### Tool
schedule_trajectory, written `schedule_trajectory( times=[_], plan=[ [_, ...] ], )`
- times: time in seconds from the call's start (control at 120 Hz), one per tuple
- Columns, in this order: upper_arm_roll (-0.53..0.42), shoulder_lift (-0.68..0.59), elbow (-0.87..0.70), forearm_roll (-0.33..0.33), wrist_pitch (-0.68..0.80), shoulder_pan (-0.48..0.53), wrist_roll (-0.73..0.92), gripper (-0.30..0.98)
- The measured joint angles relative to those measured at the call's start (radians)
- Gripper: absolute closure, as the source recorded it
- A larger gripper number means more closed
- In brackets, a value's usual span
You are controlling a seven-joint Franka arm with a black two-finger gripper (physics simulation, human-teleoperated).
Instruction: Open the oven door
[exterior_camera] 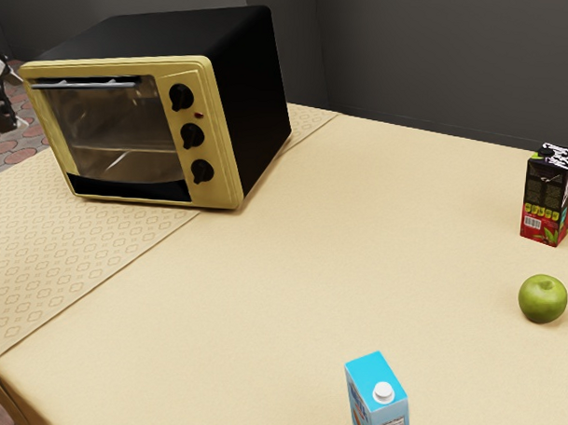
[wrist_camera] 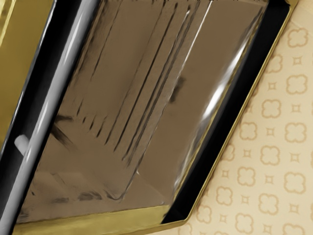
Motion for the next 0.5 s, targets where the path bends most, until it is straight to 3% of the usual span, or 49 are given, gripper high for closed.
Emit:
schedule_trajectory(
  times=[0.225, 0.5],
  plan=[
    [-0.187, 0.165, 0.246, -0.017, 0.034, 0.171, 0.039, 0.00],
    [-0.255, 0.213, 0.267, -0.021, 0.150, 0.195, 0.056, 0.00]
  ],
)
